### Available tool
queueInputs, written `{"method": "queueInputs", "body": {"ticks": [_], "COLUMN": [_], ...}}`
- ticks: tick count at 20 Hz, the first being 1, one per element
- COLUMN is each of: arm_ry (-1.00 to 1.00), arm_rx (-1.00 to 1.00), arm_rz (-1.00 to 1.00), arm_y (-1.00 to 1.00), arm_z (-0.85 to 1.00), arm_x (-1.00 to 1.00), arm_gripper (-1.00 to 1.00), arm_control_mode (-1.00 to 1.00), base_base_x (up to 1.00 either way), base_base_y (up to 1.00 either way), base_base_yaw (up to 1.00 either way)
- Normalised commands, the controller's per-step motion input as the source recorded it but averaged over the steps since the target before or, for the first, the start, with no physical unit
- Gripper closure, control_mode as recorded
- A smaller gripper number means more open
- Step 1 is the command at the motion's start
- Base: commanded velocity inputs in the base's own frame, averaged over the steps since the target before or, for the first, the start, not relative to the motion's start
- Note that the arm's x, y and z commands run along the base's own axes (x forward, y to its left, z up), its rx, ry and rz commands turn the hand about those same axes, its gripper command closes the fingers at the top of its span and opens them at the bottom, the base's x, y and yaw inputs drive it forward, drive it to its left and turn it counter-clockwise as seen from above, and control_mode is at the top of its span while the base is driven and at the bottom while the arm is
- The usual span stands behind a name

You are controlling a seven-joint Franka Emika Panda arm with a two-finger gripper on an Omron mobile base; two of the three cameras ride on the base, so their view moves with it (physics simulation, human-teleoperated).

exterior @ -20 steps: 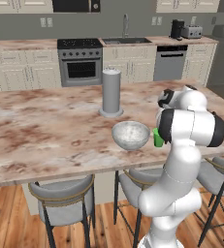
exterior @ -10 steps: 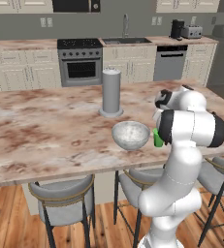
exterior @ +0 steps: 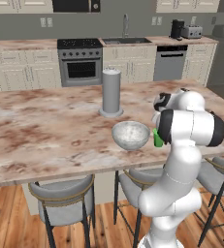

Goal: Place the cup inside the bowl on the dining table and move the bowl to any counter.

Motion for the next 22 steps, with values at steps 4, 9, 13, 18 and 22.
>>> {"method": "queueInputs", "body": {"ticks": [4,9,13,18,22], "arm_ry": [0.00,0.00,0.00,0.00,0.00], "arm_rx": [0.00,0.00,0.00,0.00,0.00], "arm_rz": [0.00,0.00,0.00,0.00,0.00], "arm_y": [0.00,0.00,0.00,0.00,0.00], "arm_z": [-0.13,-0.07,-0.07,-0.08,-0.10], "arm_x": [0.00,0.00,0.00,0.00,0.00], "arm_gripper": [-1.00,-1.00,-1.00,-1.00,-1.00], "arm_control_mode": [-1.00,-1.00,-1.00,-1.00,-1.00], "base_base_x": [0.00,0.00,0.00,0.00,0.00], "base_base_y": [0.00,0.00,0.00,0.00,0.00], "base_base_yaw": [0.00,0.00,0.00,0.00,0.00]}}
